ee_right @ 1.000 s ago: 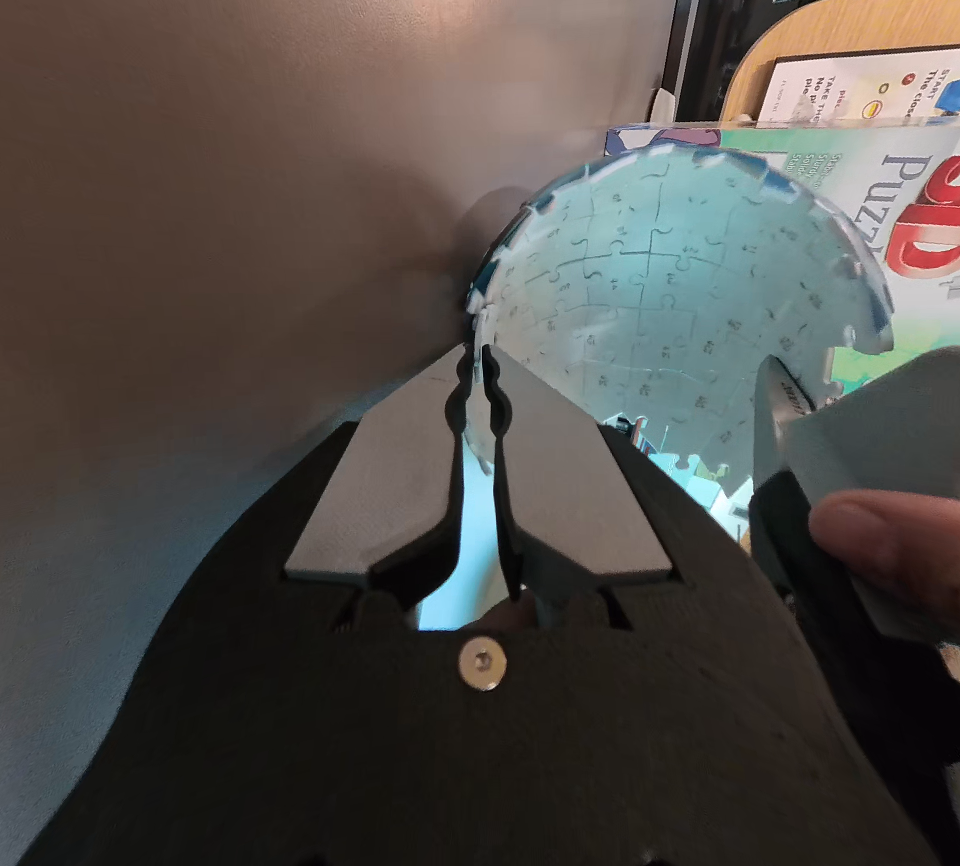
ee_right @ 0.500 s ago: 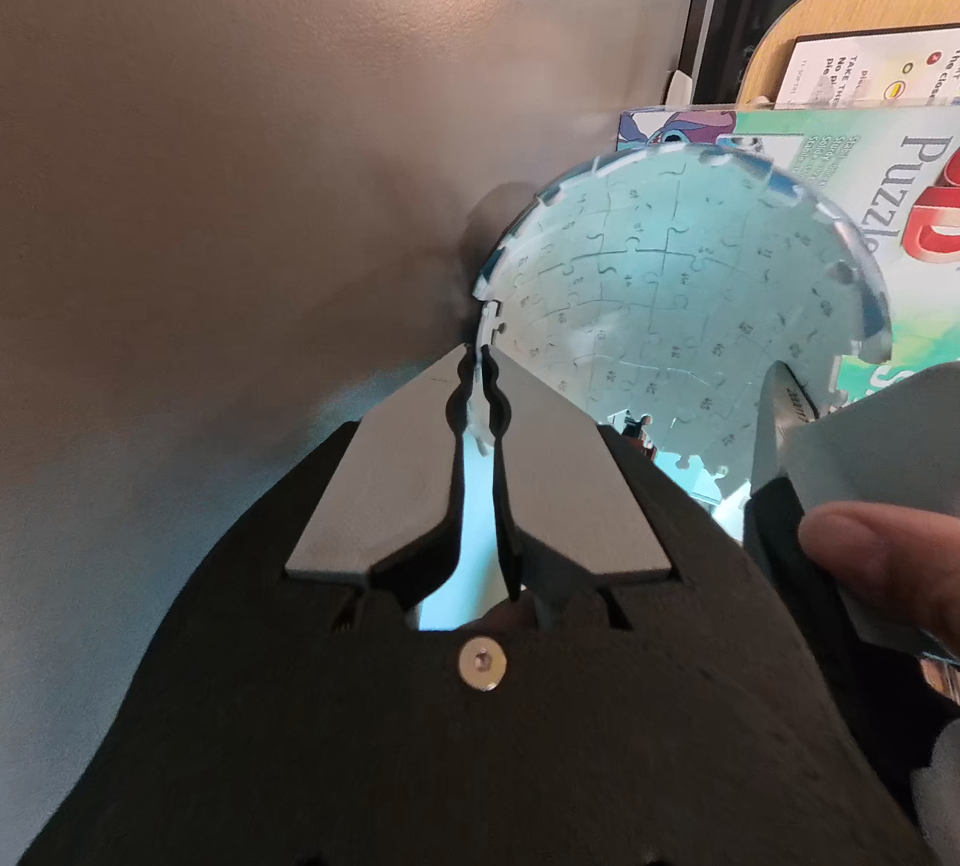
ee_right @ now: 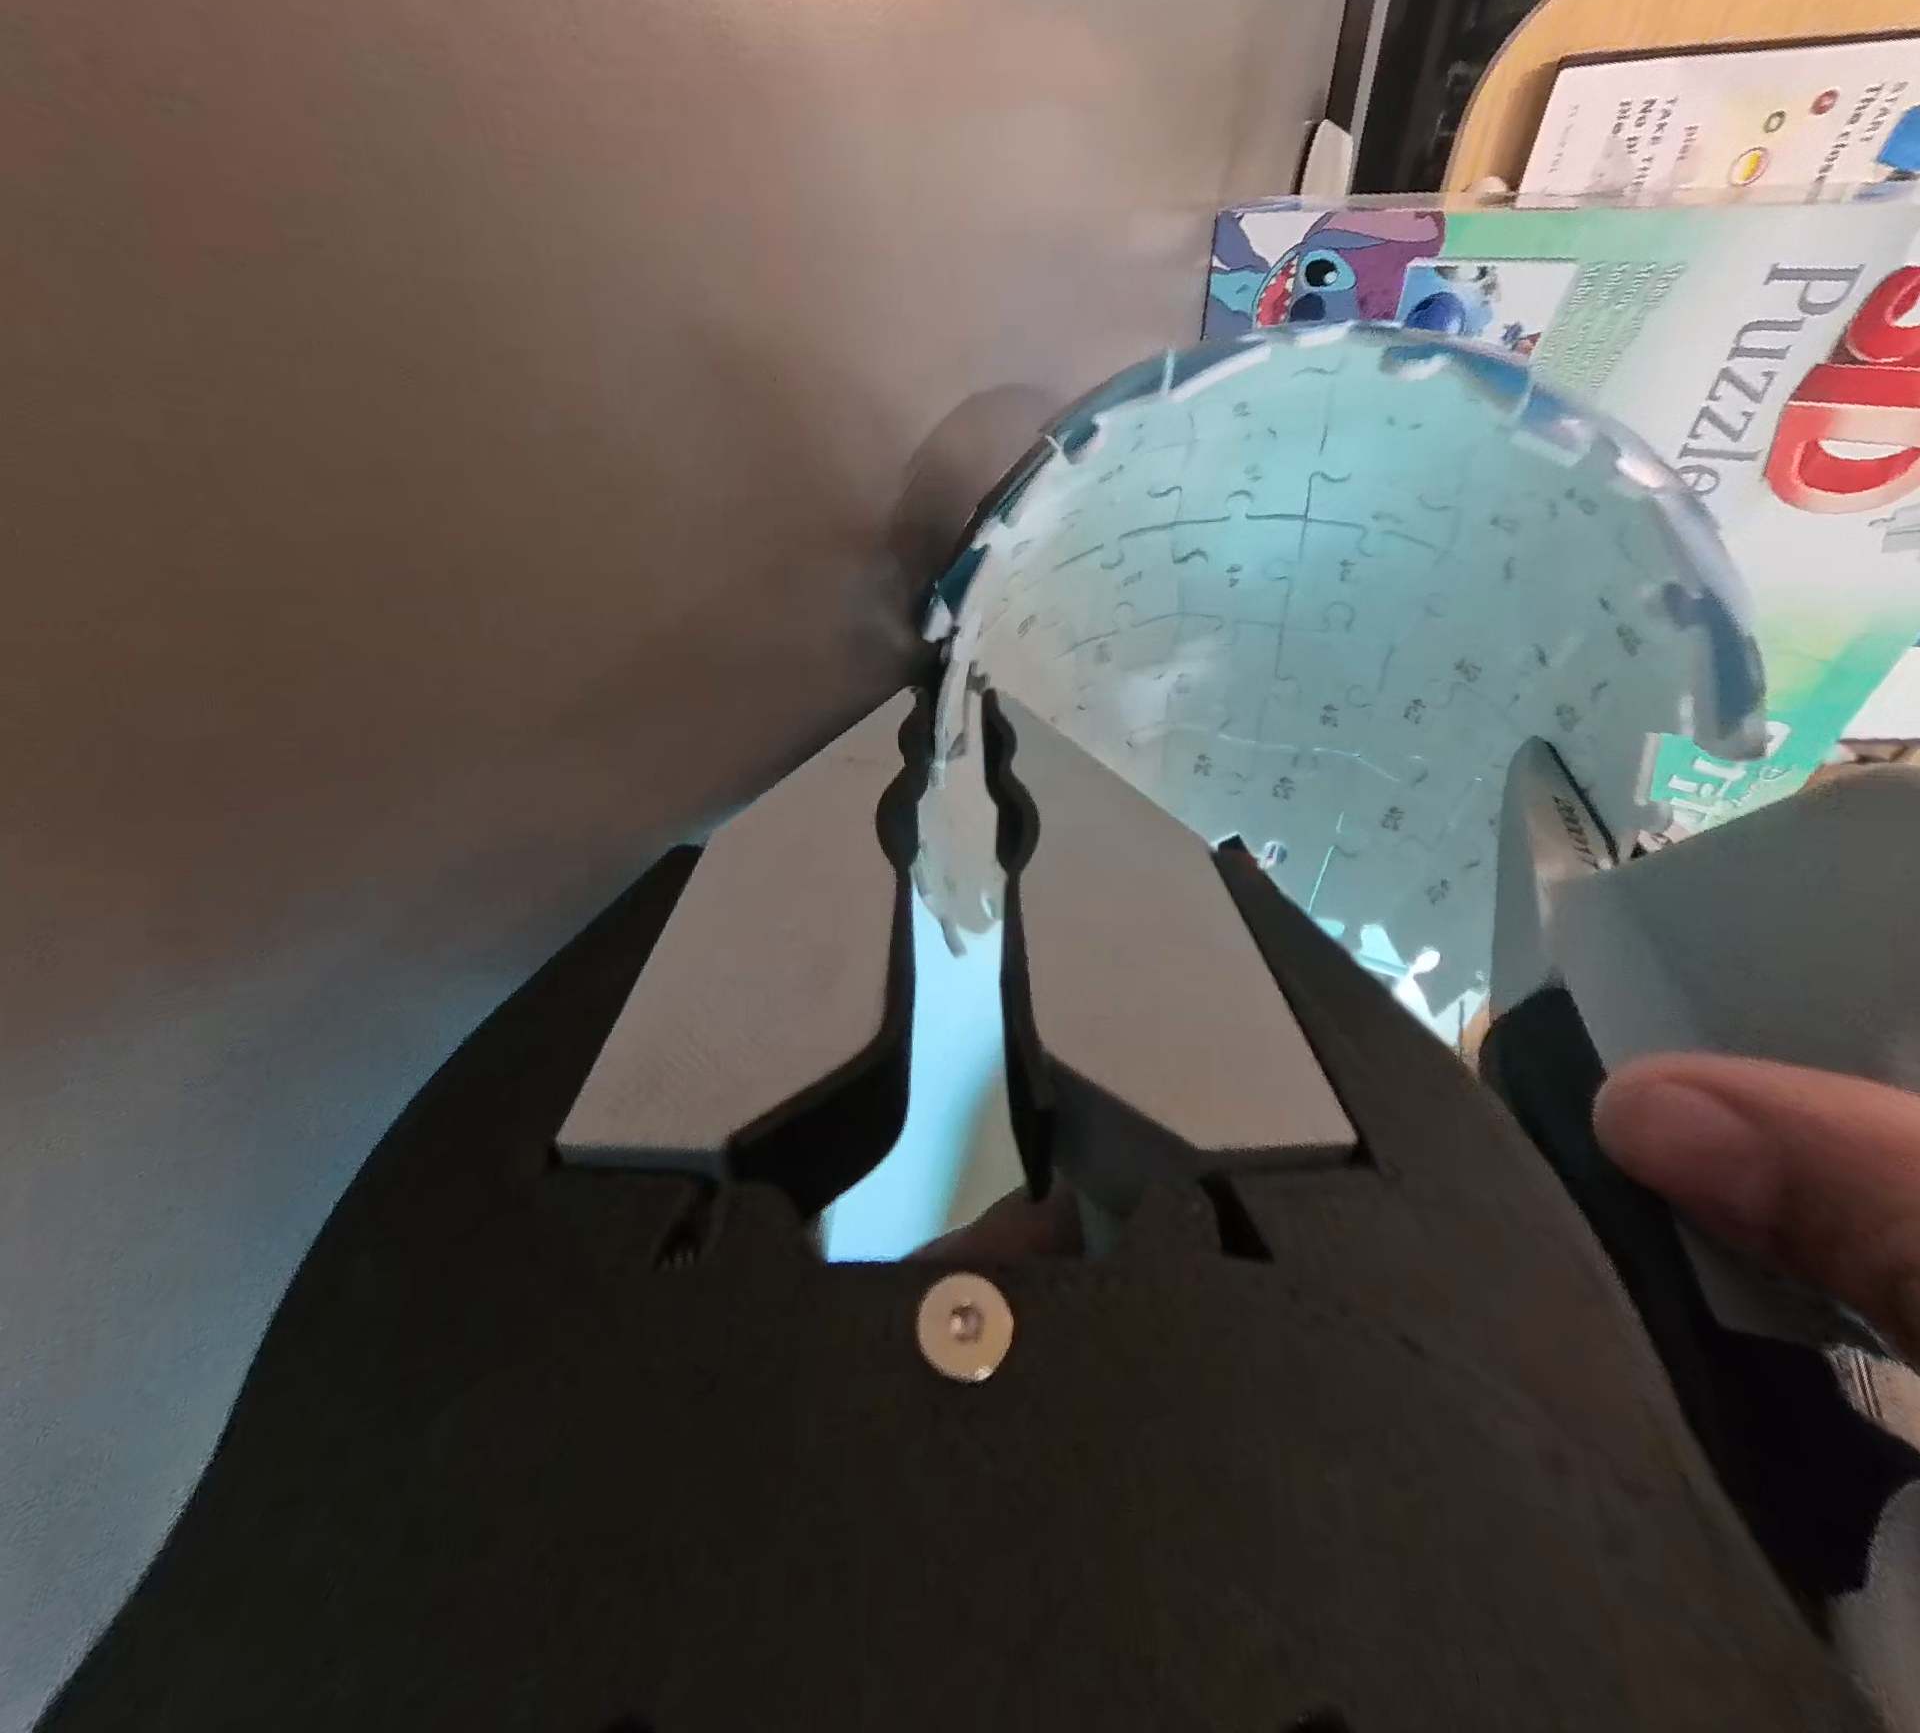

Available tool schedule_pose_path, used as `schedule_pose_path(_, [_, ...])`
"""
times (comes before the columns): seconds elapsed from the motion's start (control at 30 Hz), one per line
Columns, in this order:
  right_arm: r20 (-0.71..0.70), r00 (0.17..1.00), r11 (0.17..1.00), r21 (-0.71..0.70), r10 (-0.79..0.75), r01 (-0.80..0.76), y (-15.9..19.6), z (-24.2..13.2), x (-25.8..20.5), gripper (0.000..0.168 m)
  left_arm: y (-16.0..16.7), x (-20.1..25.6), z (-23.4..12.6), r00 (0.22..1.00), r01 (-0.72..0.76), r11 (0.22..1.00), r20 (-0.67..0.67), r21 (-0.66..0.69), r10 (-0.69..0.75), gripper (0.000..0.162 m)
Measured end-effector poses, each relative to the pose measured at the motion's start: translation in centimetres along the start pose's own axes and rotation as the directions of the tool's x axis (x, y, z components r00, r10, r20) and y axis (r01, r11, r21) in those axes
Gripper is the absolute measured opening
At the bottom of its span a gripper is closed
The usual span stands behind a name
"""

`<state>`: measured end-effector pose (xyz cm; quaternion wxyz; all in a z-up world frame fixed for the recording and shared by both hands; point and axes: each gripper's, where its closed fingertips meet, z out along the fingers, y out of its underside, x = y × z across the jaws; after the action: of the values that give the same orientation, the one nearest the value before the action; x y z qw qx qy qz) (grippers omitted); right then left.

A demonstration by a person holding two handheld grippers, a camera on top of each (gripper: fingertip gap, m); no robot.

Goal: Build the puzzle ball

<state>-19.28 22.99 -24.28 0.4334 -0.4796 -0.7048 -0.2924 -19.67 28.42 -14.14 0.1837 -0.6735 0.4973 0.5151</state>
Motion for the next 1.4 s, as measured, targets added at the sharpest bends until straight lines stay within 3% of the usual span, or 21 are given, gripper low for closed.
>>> schedule_pose_path(0.43, [0.028, 0.99, 0.964, 0.223, 0.139, -0.142, -1.1, -3.5, -0.3, 0.037, 0.0, 0.0, 0.0, 1.0, -0.003, 1.0, 0.013, 0.005, 0.003, 0.001])
schedule_pose_path(0.7, [0.101, 0.958, 0.919, 0.27, 0.27, -0.287, 0.8, -3.7, -0.5, 0.028, 0.0, 0.1, -0.3, 1.0, -0.002, 1.0, 0.009, 0.01, 0.002, 0.0])
schedule_pose_path(0.83, [0.242, 0.896, 0.847, 0.305, 0.373, -0.435, 0.5, -3.2, -0.9, 0.025, -0.2, 0.2, -0.4, 1.0, 0.002, 1.0, 0.003, 0.018, -0.002, 0.0])
schedule_pose_path(0.93, [0.262, 0.876, 0.806, 0.35, 0.406, -0.478, -0.1, -3.3, -0.5, 0.026, -0.5, 0.2, -0.6, 1.0, -0.003, 1.0, 0.0, 0.024, 0.003, 0.0])
schedule_pose_path(1.07, [0.217, 0.9, 0.833, 0.345, 0.377, -0.432, -0.1, -2.8, -0.6, 0.014, -0.5, 0.2, -0.7, 1.0, -0.009, 1.0, 0.003, 0.027, 0.009, 0.001])
schedule_pose_path(1.2, [0.231, 0.882, 0.851, 0.25, 0.411, -0.462, 0.3, -1.7, -0.6, 0.007, -0.5, 0.3, -0.6, 1.0, -0.008, 1.0, 0.0, 0.028, 0.008, 0.001])
schedule_pose_path(1.4, [0.216, 0.883, 0.856, 0.235, 0.417, -0.462, -0.4, -2.1, -0.4, 0.021, -0.6, 0.3, -0.7, 1.0, -0.019, 0.999, -0.013, 0.047, 0.02, 0.0])
